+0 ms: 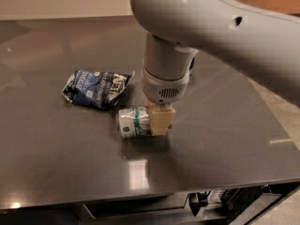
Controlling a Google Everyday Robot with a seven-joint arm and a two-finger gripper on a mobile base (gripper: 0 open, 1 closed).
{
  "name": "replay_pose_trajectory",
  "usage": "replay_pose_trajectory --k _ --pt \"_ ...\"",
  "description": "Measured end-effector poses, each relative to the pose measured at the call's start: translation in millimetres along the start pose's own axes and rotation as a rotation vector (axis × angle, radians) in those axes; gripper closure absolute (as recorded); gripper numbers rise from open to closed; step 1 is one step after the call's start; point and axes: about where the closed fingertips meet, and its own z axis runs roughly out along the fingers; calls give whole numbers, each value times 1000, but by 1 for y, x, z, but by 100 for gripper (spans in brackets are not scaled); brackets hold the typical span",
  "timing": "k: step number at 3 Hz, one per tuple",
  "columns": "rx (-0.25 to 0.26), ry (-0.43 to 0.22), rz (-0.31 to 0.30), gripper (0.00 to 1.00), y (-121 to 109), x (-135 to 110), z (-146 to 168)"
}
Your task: Place 7up can upright
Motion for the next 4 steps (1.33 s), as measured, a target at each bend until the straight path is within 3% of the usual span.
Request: replay_pose_trajectory --k 1,3,4 --pt "87 -3 -109 100 -19 10 -32" --pt "248 -14 -402 100 -50 21 -70" --pt "337 18 -561 100 -55 25 -76"
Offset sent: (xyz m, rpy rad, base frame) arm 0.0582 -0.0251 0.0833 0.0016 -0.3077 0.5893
